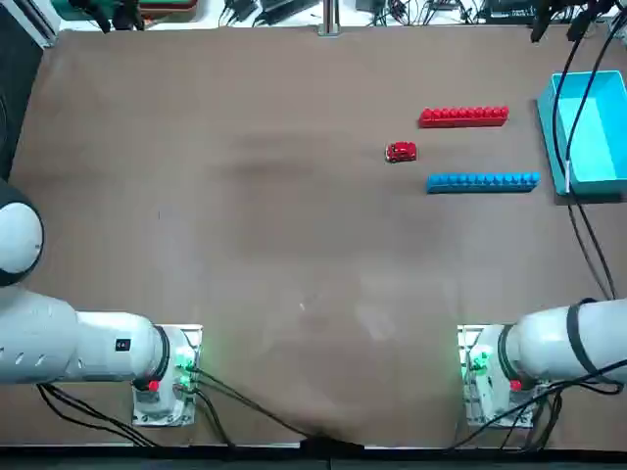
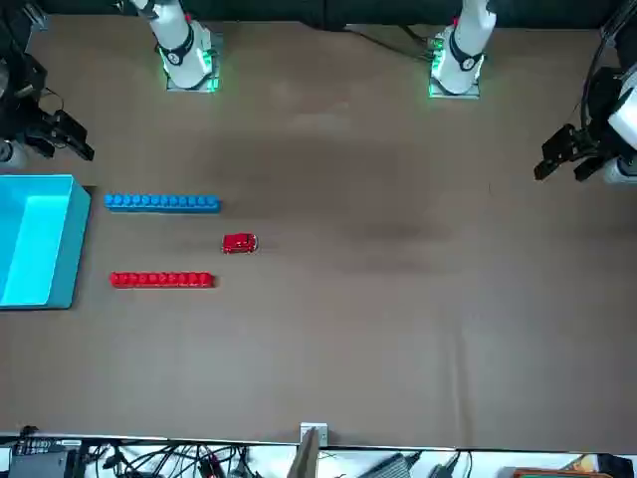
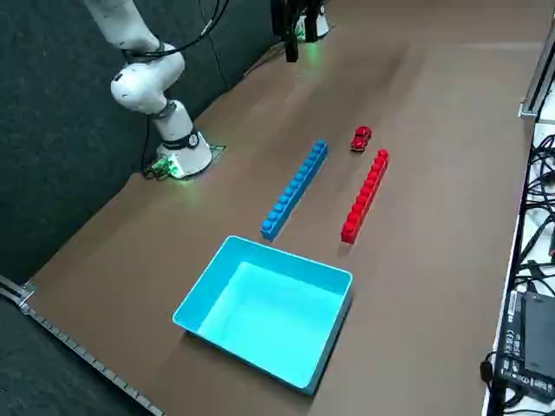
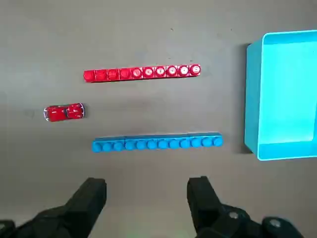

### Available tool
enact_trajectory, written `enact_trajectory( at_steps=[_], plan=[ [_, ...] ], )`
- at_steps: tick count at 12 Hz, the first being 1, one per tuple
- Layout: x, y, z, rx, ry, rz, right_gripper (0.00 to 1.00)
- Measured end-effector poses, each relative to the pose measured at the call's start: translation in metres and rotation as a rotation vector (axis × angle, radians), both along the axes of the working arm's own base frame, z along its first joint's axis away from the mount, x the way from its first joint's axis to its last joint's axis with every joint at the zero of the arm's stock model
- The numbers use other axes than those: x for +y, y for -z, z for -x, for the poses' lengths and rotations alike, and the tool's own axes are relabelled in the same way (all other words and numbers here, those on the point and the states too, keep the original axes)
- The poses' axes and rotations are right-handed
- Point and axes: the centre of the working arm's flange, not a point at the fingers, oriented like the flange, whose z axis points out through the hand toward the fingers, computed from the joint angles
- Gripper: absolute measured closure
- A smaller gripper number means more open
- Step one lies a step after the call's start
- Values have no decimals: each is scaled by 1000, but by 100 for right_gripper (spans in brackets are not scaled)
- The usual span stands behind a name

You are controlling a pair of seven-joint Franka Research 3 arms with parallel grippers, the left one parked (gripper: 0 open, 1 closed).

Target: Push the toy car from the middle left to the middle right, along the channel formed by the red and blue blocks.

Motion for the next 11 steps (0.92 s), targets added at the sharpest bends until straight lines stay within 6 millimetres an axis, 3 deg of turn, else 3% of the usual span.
enact_trajectory(
  at_steps=[11],
  plan=[
    [4,8,-5,10,15,-19,0]
  ],
)
